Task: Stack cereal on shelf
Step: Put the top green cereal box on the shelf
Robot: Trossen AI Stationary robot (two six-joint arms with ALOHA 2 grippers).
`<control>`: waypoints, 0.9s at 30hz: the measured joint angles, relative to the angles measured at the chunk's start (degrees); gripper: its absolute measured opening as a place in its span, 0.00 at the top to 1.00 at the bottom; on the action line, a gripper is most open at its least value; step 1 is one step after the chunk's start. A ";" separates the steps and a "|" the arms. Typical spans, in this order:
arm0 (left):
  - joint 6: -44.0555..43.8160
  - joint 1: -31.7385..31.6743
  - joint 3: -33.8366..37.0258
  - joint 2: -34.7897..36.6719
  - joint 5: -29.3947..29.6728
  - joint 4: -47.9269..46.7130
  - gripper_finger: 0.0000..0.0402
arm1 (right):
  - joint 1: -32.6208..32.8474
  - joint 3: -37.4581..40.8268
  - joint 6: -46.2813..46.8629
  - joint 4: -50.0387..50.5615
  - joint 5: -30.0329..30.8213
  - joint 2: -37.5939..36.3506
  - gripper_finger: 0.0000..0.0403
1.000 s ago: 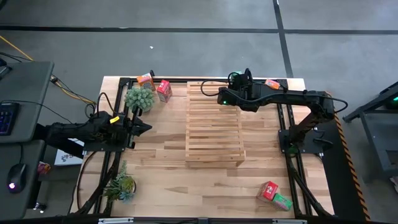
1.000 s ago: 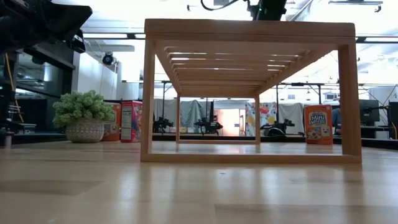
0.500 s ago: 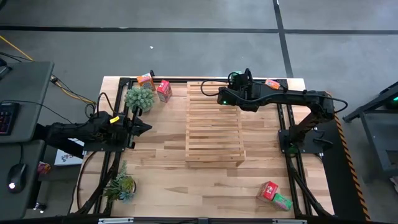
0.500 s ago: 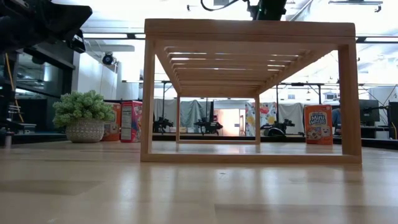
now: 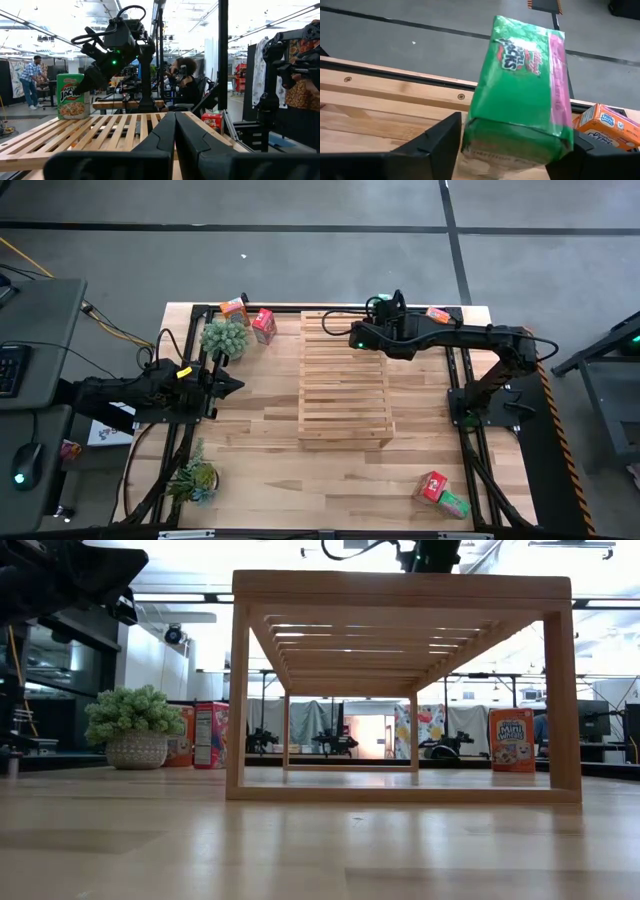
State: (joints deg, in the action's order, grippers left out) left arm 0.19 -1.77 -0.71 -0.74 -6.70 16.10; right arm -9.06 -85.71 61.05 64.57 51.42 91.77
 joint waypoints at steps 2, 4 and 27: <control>0.00 -0.01 0.00 0.01 0.00 0.02 1.00 | 0.00 -0.61 -0.03 -0.04 0.04 0.00 0.39; 0.00 0.00 0.00 -0.01 0.00 0.00 1.00 | 0.09 -1.25 -0.03 -0.04 0.10 0.00 0.37; 0.00 -0.01 0.00 -0.01 0.00 0.01 1.00 | 0.22 -9.37 -9.07 0.98 0.68 -0.09 0.37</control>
State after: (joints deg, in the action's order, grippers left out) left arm 0.19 -1.78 -0.71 -0.75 -6.70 16.11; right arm -8.84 -95.08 51.99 65.55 52.10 91.68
